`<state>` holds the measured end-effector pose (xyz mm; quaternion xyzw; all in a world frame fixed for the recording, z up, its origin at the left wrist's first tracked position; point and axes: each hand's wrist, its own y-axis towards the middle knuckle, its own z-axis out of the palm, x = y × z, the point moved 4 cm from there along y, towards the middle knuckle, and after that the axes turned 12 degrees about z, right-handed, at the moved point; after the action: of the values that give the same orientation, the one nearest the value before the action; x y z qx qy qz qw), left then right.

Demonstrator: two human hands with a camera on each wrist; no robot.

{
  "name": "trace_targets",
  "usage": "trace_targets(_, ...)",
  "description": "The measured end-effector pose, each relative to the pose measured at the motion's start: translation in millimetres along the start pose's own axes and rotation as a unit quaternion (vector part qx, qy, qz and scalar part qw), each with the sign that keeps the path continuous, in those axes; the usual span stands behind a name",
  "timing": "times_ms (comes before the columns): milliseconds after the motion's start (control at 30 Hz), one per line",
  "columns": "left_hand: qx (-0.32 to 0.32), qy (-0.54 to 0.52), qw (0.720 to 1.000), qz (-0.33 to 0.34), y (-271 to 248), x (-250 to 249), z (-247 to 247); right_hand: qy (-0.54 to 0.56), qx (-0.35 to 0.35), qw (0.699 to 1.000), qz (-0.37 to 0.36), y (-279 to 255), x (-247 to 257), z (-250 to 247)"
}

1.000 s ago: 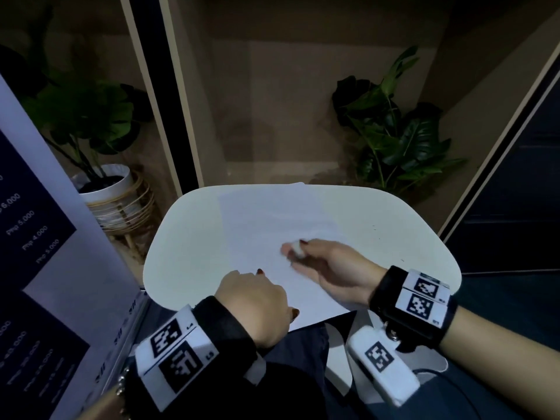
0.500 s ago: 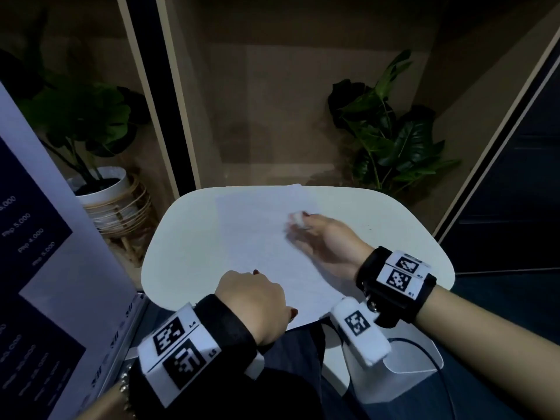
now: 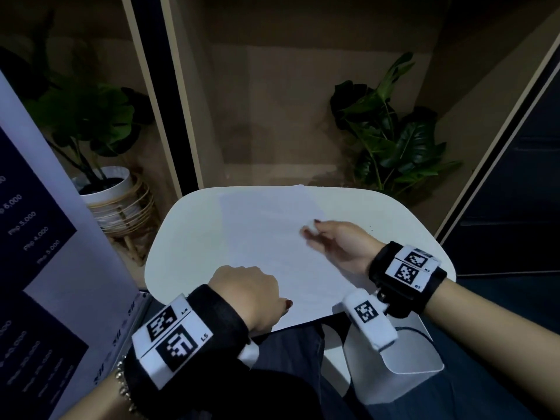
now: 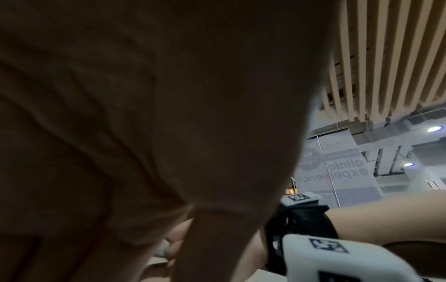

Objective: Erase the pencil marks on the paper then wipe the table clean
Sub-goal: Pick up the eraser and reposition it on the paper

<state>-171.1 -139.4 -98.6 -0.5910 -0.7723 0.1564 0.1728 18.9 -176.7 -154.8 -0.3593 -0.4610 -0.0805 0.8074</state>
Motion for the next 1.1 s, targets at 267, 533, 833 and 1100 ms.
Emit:
trace_targets(267,-0.047,0.000,0.999,-0.012,3,5,-6,-0.121,0.135,0.981,0.075,-14,-6,17)
trace_targets(533,-0.100,0.010,0.995,0.006,14,12,-3,-0.072,0.079,0.994,0.025,-5,0,23)
trace_targets(833,-0.125,-0.026,0.992,0.011,20,21,-2,0.044,0.011,0.999,0.004,7,8,13)
trace_targets(1100,-0.123,-0.045,0.991,-0.002,15,26,-5,0.040,-0.147,0.985,-0.077,15,22,-15)
